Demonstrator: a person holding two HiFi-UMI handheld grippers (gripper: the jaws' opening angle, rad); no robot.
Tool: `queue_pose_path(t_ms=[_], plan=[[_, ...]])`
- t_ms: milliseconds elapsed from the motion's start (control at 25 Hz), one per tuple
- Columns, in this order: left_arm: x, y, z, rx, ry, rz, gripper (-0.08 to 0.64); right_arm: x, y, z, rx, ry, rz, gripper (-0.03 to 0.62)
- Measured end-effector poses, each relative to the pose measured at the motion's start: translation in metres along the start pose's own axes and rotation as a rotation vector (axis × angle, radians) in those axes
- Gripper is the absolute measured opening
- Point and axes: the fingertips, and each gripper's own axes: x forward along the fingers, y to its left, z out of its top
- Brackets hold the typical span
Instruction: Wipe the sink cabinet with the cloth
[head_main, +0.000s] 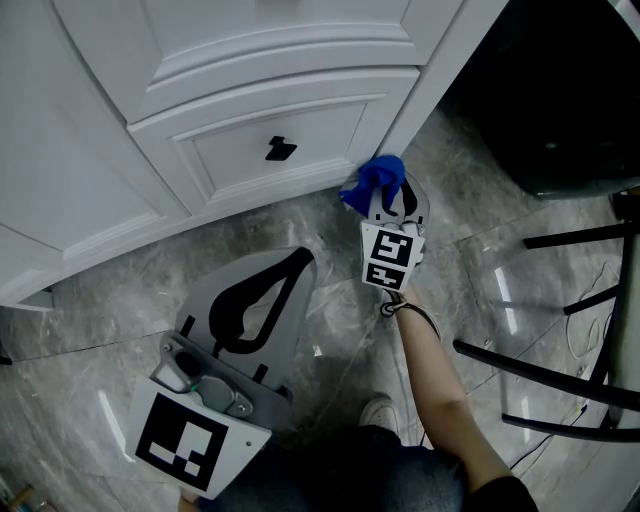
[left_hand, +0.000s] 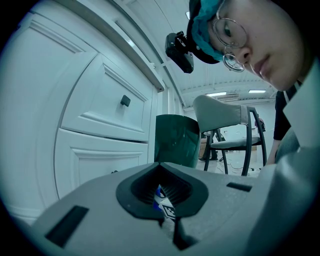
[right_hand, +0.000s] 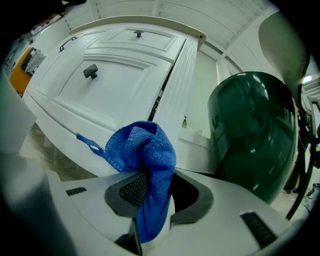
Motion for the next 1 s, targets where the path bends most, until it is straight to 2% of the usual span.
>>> queue_pose_path(t_ms=[1000], plan=[[0.001, -0.004, -0.001, -0.003, 0.005, -0.012, 0.003, 0.011, 0.024, -0.075, 0.037, 0.218, 0.096, 0.115]])
